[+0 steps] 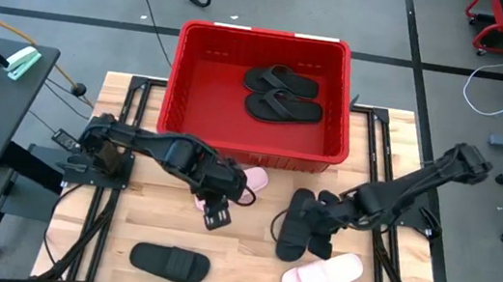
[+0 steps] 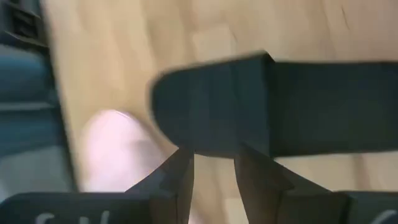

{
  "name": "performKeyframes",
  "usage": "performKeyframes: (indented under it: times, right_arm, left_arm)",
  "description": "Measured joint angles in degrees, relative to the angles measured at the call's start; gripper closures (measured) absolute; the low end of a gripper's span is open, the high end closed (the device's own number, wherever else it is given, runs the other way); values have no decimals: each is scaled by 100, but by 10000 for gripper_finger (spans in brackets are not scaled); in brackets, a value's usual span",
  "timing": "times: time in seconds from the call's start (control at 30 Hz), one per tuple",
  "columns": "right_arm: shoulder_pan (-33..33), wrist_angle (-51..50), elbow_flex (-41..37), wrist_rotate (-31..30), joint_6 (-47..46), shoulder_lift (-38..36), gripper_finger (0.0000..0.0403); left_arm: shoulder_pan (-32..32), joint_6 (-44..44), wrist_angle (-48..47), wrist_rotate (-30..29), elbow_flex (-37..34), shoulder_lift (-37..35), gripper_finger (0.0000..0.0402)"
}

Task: Pick and place slides into bin
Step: Put the right black slide into the red bin

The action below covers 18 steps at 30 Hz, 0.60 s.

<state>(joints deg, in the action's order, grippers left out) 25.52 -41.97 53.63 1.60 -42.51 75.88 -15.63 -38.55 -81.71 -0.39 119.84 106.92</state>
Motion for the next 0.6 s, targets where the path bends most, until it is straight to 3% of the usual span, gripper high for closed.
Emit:
performKeyframes:
  times: [0.27,0.47,0.6]
  right_arm:
    - [-456,308,-433,459,483,228,250]
    - [-742,501,-429,331,1034,237,209]
    - [-913,554,-429,570,1299,414,183]
  left_arm:
    - [-342,-403,101,-2,-6,98,274]
    - [-831,-1391,152,1,-6,104,287]
    - [-1263,-1984,214,-6,-6,107,292]
